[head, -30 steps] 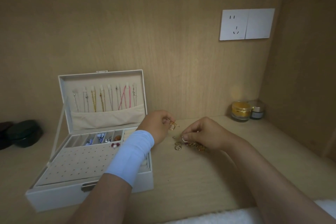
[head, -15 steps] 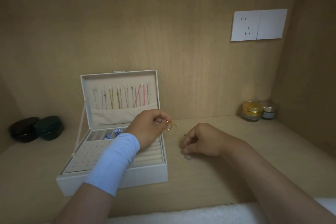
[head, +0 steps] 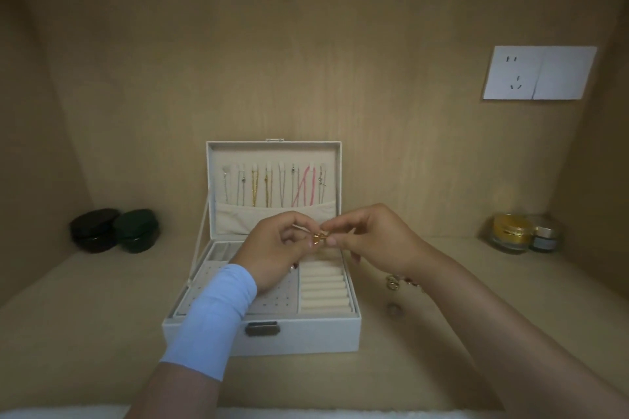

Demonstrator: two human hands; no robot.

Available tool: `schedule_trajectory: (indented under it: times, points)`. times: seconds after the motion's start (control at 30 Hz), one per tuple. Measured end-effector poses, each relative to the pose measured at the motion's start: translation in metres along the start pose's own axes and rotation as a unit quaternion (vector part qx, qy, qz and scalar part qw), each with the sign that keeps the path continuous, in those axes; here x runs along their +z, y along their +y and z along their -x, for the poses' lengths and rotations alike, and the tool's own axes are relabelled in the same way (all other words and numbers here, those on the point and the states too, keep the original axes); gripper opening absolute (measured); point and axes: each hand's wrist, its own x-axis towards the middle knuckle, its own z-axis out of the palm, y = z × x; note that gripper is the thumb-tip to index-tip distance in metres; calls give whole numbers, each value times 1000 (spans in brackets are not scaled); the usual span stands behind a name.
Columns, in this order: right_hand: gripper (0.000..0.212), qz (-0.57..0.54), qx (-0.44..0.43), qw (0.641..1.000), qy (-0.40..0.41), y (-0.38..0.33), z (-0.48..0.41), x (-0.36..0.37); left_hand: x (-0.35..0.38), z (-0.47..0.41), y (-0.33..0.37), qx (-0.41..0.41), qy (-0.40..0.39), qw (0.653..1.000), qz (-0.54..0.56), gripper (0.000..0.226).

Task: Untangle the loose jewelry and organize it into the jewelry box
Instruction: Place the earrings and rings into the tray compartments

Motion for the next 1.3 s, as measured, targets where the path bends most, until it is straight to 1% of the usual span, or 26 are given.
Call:
schedule_trajectory:
  times: [0.07,0.17,0.27,0.33,0.5,0.63,0.77,0.83,0.9,1.03,1.17,1.23,1.3]
  points:
    - [13,11,0,1000,8,3,-3,3,-1,-2,-3,-4,13,1000,-26,17]
    - [9,40,1,999,36,9,-6,10,-2,-7,-7,-1,26,997,-78,26]
    - [7,127,6,990,55,13,-10,14,2,-13,-11,-3,29,987,-156,29]
    - [4,149,12,987,54,14,-10,14,4,-15,-11,-5,28,979,-200,28]
    - [3,200,1,976,82,19,-10,15,6,-21,-6,-1,15,971,-241,22]
    - [2,237,10,968,80,26,-12,16,8,-23,-6,-13,9,967,-255,17]
    - [6,245,0,969,33,24,-11,14,7,-23,-7,-9,-8,958,-287,9]
    - [11,262,-13,965,15,22,-11,13,6,-22,-8,-16,-14,955,-296,10]
    - [14,269,-8,963,7,21,-11,12,6,-22,-8,-21,-18,954,-299,11]
    - [11,255,23,966,-16,20,-11,9,11,-22,-4,-17,-29,948,-317,19]
    - [11,242,18,969,-43,11,-5,-3,13,-22,-2,-15,-20,943,-331,18]
    - [10,252,36,965,-66,3,-2,-19,14,-19,-2,-2,-11,937,-350,17]
    - [10,293,96,943,-125,1,1,-35,16,-17,2,33,14,932,-360,18]
